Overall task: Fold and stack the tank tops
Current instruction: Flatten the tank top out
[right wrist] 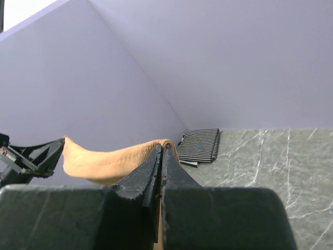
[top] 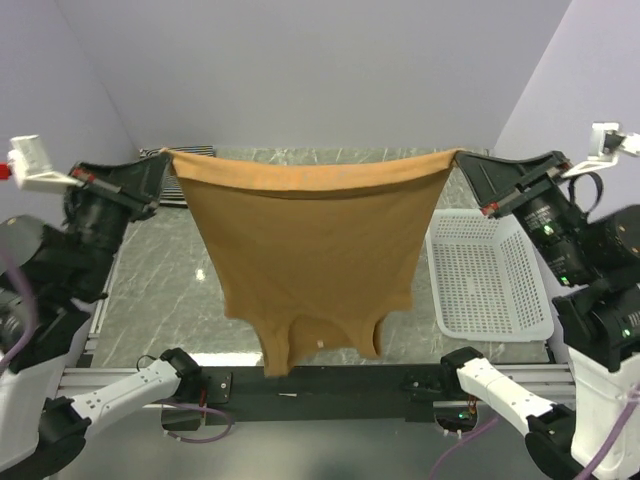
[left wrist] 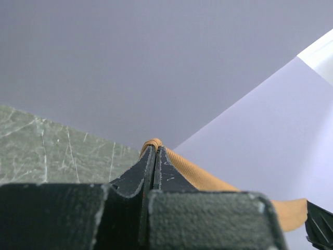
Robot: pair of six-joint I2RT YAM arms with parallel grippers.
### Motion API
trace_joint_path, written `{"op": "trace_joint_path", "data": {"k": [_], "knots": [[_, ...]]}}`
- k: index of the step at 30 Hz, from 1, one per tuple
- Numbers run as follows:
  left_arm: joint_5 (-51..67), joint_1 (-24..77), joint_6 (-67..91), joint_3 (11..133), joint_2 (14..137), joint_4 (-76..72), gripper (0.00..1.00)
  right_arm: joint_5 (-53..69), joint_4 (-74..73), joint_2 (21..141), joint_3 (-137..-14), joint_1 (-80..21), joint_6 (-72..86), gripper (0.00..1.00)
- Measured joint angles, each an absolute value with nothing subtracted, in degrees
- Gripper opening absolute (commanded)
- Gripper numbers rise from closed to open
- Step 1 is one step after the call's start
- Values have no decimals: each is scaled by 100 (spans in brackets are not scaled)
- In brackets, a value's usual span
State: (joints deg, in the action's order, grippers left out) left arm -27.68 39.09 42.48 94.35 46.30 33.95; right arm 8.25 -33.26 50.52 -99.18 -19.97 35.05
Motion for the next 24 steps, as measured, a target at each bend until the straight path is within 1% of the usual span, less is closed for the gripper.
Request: {"op": "trace_joint_path", "data": {"k": [5,8,10,13,17,18,21,22,24], "knots": [[-2773,3907,3933,9216,5218,2768,1,917,-2947,5408,-9518,-1994,3422,0],[-2558,3653,3730,9120,5830,2311,1,941,-2799,5909,-9338,-1981,3310,0],[-2023,3050,3715,9207,6335,2021,1,954,-2630,6342,-9389,-1935,3234,0],[-1125,1988,3815,9690,7400,1734,1,991,-2512,7229,-9784,-1833,3159,0],[-121,1107,3918,10980,8764,1844,1,1090,-2558,8326,-10798,-1634,3153,0],[60,972,3959,11214,8947,1828,1,1109,-2563,8499,-11034,-1588,3155,0],[523,637,4066,11404,9026,1802,1,1133,-2565,8654,-11310,-1514,3159,0],[620,561,4117,11336,8952,1743,1,1131,-2499,8562,-11205,-1509,3162,0],[784,434,4169,10814,8527,1542,1,1122,-2333,8278,-10772,-1498,3168,0]]}}
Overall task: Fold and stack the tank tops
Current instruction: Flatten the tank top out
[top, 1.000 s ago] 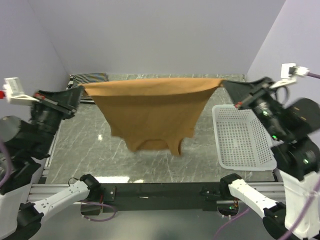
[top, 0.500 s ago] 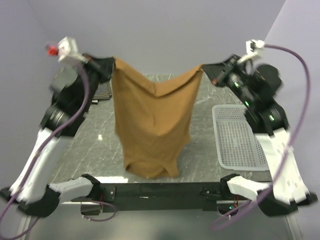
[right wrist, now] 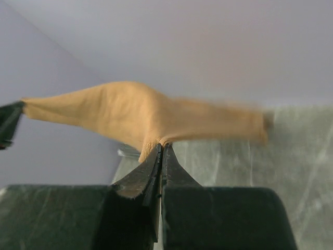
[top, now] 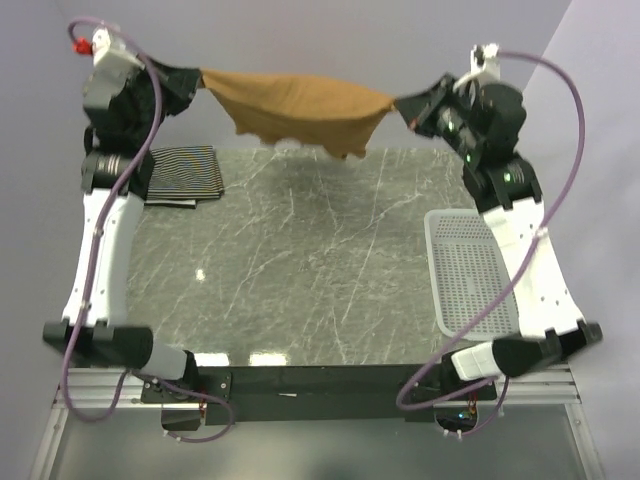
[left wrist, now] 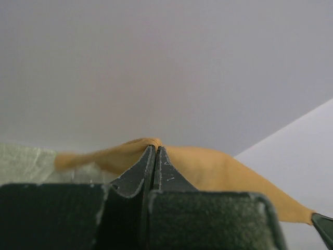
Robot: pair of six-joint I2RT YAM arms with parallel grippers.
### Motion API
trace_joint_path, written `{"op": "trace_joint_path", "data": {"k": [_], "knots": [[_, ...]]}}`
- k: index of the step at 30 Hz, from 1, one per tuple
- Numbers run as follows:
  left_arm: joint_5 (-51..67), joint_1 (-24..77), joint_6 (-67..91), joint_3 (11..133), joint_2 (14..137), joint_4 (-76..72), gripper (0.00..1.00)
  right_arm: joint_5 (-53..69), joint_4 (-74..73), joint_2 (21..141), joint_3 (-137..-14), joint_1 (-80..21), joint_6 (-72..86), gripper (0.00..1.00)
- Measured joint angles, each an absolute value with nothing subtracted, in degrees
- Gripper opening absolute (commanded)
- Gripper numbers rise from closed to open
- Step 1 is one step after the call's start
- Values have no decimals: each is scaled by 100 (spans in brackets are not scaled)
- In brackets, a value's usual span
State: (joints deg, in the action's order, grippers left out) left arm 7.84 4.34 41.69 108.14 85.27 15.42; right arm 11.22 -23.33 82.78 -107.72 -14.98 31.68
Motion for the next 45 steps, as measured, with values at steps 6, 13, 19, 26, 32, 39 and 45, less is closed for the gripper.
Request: {"op": "trace_joint_path", "data": {"k": [6,13,19,26,32,39,45], "knots": [[1125,384,4447,7988,6689,805,1,1129,-1785,6783,-7885,-1496,3321,0],[1463,445,5085,4018,5378,349,4,1066,-1754,5878,-4405,-1496,3625,25],[1680,642,5592,1426,3662,1092,49,1031,-2506,4777,-2526,-1503,3765,62],[1424,670,5732,1809,2324,1551,32,858,-2707,3559,-2517,-1592,3916,62],[1275,670,5459,2744,4180,1271,31,198,-2578,4536,-2912,-3044,4324,53],[1061,543,4984,4268,5774,1597,32,-913,-2171,7133,-4685,-5387,4886,34],[1020,152,4458,6156,6401,1896,33,-1433,-2182,9472,-6847,-6396,5033,33]]}}
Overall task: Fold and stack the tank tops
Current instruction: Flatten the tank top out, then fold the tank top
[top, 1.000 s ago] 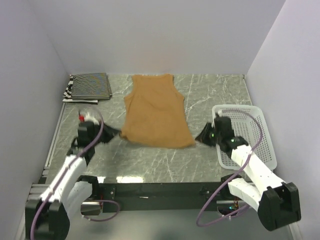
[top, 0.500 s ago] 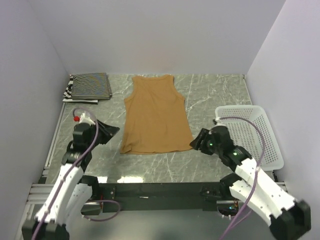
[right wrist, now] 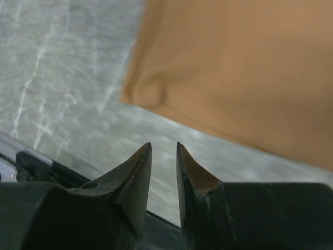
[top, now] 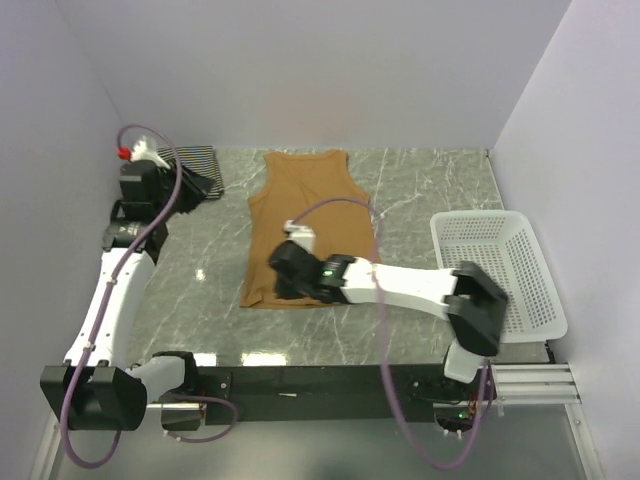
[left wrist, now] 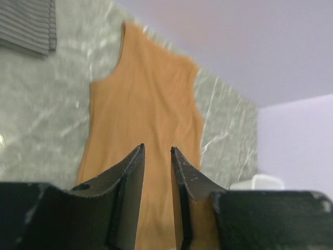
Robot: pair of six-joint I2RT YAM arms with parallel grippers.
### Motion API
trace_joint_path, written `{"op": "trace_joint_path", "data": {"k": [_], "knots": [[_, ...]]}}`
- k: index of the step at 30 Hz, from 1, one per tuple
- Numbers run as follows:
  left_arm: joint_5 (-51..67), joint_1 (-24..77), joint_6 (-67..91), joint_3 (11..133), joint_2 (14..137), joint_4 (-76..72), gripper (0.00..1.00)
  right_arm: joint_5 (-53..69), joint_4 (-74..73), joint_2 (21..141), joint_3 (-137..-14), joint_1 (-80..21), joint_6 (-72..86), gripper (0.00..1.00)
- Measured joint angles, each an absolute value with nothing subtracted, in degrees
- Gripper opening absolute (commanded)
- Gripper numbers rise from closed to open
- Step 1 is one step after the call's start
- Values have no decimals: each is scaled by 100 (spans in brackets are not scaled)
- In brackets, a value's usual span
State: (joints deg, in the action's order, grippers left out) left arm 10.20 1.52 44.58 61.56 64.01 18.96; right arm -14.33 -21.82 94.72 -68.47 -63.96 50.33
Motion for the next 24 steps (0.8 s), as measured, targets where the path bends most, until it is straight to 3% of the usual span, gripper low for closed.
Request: {"op": "trace_joint_path", "data": {"k": [5,11,24], "knots": [[1070,-268,4206,7076,6436,2134,34,-1610,-2488,11159,-8652,-6772,5024,33],[1269,-454,4088,7422,6473,2233,33,-1754,-3089,12274,-9985,-6989,5002,34],[1728,-646,4007,7203,6549,2331,31,-1885,-3778,13214,-10986,-7041,4978,40]]}}
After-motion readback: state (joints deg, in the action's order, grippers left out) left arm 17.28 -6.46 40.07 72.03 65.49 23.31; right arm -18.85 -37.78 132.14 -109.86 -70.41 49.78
